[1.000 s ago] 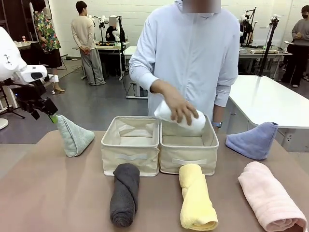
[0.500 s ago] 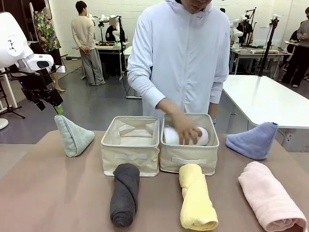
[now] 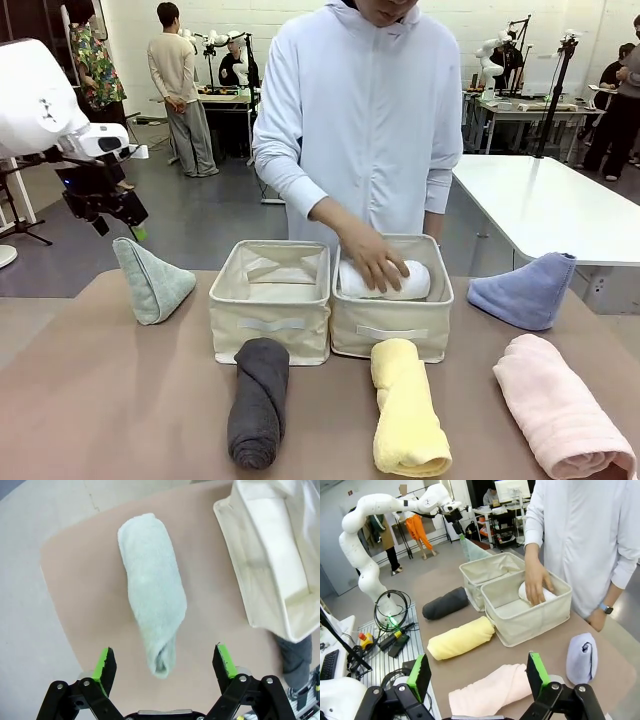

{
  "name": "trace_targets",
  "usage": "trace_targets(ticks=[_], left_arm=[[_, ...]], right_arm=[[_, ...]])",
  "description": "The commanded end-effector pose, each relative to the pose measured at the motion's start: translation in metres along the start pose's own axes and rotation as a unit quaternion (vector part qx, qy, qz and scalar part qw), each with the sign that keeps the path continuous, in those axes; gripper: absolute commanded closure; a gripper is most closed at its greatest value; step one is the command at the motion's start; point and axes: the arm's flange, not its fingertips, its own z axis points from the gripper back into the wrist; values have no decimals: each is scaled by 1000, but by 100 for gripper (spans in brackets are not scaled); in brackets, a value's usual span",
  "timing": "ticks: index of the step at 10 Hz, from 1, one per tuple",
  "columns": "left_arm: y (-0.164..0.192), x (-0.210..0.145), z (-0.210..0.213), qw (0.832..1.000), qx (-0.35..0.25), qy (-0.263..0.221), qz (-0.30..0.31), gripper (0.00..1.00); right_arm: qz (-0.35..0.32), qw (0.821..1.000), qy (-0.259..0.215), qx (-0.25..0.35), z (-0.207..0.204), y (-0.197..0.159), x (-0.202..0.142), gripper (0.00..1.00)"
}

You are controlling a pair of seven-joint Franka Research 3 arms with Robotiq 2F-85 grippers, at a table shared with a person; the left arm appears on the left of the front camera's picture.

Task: Sort the towels based on their folding style.
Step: Pick up one triangle-folded towel and place it in the left Fabric basket.

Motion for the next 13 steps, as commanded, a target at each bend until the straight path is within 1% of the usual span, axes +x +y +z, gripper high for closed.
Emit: trace_targets(ticks=[1, 2, 3, 4, 8, 9, 10, 12, 13], left_arm=[[1, 19, -15, 999, 34, -4, 26, 0], [7, 21, -23, 999, 37, -2, 27, 0], [14, 20, -15, 1000, -14, -11, 7, 0], [3, 13, -21, 1000, 14, -5, 16, 0], [5, 16, -24, 1000, 10, -7, 16, 0], [4, 9, -28, 1000, 10, -2, 10, 0], [2, 7, -36, 999, 29, 9, 12, 0], [0, 11, -54, 998, 43, 35, 27, 0], [-1, 13, -57, 998, 47, 37, 25, 57]], right_arm=[[9, 1000, -13, 3, 1, -3, 2, 0], [9, 1000, -13, 3, 1, -3, 2, 0], [9, 1000, -13, 3, 1, -3, 2, 0], [9, 1000, -13, 3, 1, -3, 2, 0], [9, 1000, -13, 3, 1, -3, 2, 0], [9, 1000, -13, 3, 1, -3, 2, 0], [9, 1000, -13, 3, 1, -3, 2, 0], [9, 1000, -13, 3, 1, -3, 2, 0], [9, 1000, -13, 3, 1, -3, 2, 0]])
